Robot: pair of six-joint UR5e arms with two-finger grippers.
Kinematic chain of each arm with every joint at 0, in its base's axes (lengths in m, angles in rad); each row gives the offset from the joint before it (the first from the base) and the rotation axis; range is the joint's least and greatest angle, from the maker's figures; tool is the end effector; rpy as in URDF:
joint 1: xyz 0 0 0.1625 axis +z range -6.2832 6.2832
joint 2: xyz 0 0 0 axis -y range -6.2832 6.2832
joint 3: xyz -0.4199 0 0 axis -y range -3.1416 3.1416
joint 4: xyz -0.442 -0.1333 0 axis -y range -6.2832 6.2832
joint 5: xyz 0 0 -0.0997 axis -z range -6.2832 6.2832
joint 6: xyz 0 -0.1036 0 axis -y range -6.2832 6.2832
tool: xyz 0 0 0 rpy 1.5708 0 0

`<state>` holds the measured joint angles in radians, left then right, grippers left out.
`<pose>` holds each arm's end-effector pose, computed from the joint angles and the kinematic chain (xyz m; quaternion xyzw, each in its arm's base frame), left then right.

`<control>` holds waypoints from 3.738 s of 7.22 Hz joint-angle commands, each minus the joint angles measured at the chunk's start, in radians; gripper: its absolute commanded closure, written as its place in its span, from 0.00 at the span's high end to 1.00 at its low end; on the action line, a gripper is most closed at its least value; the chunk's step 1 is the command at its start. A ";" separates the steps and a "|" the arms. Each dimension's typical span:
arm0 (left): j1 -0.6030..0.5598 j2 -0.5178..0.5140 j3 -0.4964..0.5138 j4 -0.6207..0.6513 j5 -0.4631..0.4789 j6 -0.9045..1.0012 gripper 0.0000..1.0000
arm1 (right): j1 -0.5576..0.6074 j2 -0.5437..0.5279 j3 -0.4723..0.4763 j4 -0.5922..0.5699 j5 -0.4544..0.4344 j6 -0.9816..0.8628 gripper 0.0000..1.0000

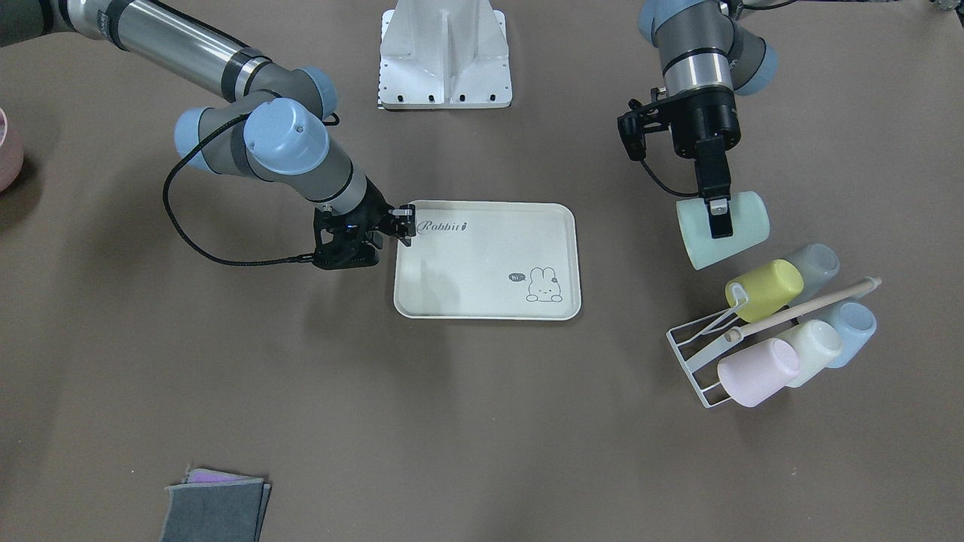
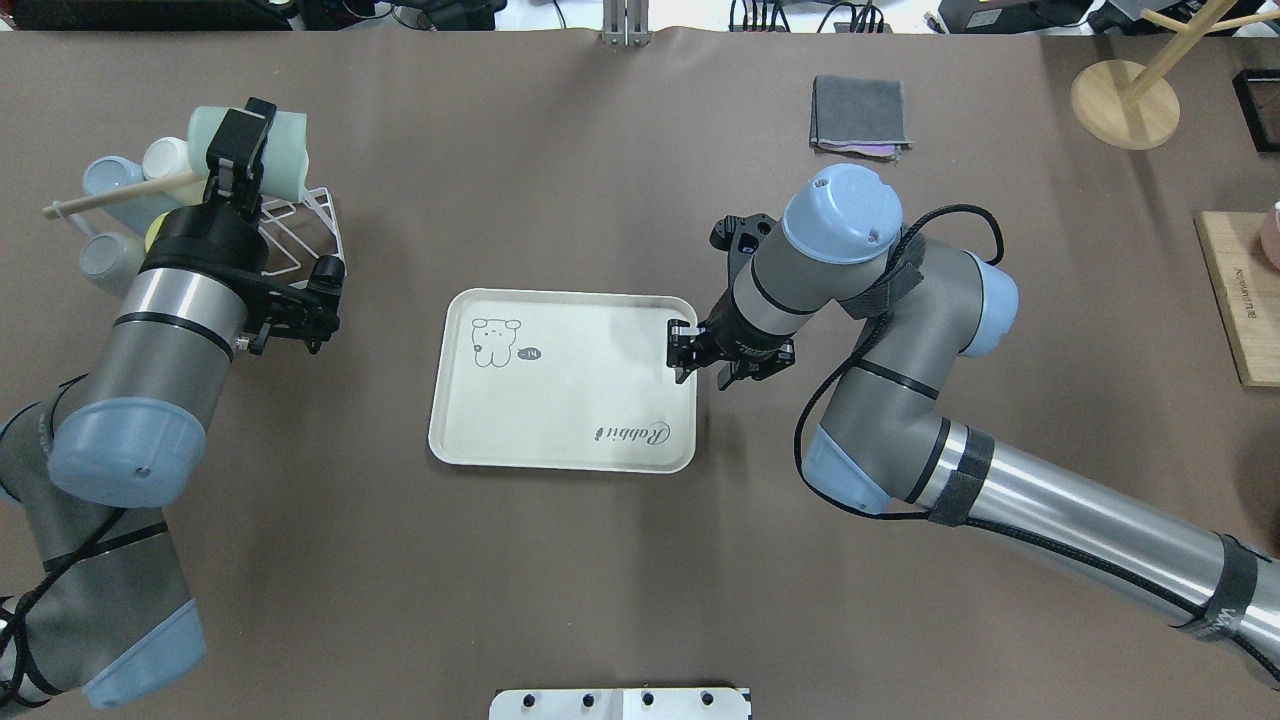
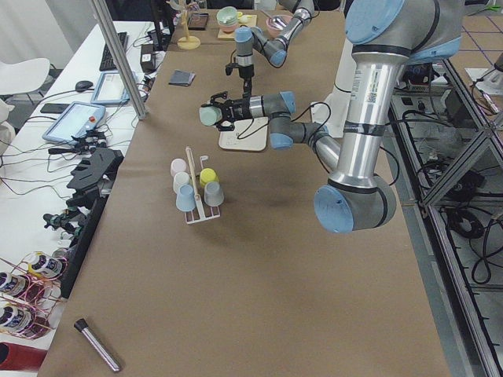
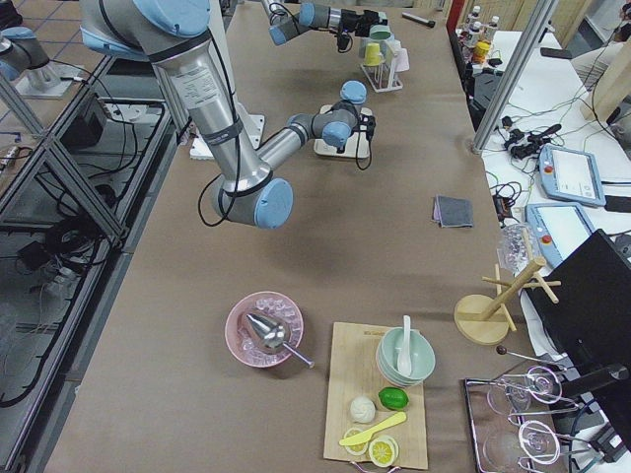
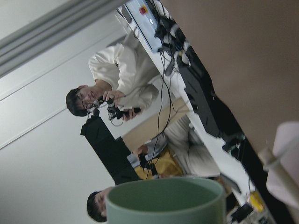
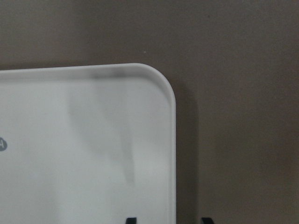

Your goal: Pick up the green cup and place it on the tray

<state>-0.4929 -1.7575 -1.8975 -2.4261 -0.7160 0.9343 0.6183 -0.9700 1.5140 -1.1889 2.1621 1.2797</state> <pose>0.3841 -0.4463 0.2740 0.5969 -0.2791 0.4554 0.5987 -0.5627 -0.4930 0.2521 -0.0466 -0.4983 0.0110 0.8657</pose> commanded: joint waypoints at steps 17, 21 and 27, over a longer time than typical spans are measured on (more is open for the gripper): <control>0.065 -0.388 0.644 -0.605 -0.726 -1.335 0.01 | 0.890 -0.670 0.203 -0.540 0.252 -1.278 0.99; 0.091 -0.421 0.715 -0.700 -0.724 -1.330 0.02 | 1.004 -0.661 0.124 -0.548 0.219 -1.257 0.99; 0.115 -0.424 0.724 -0.723 -0.718 -1.309 0.58 | 1.026 -0.650 0.126 -0.568 0.171 -1.257 1.00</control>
<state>-0.3887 -2.1815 -1.1699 -3.1462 -1.4379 -0.3845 1.6441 -1.6196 1.6432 -1.7605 2.3334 0.0230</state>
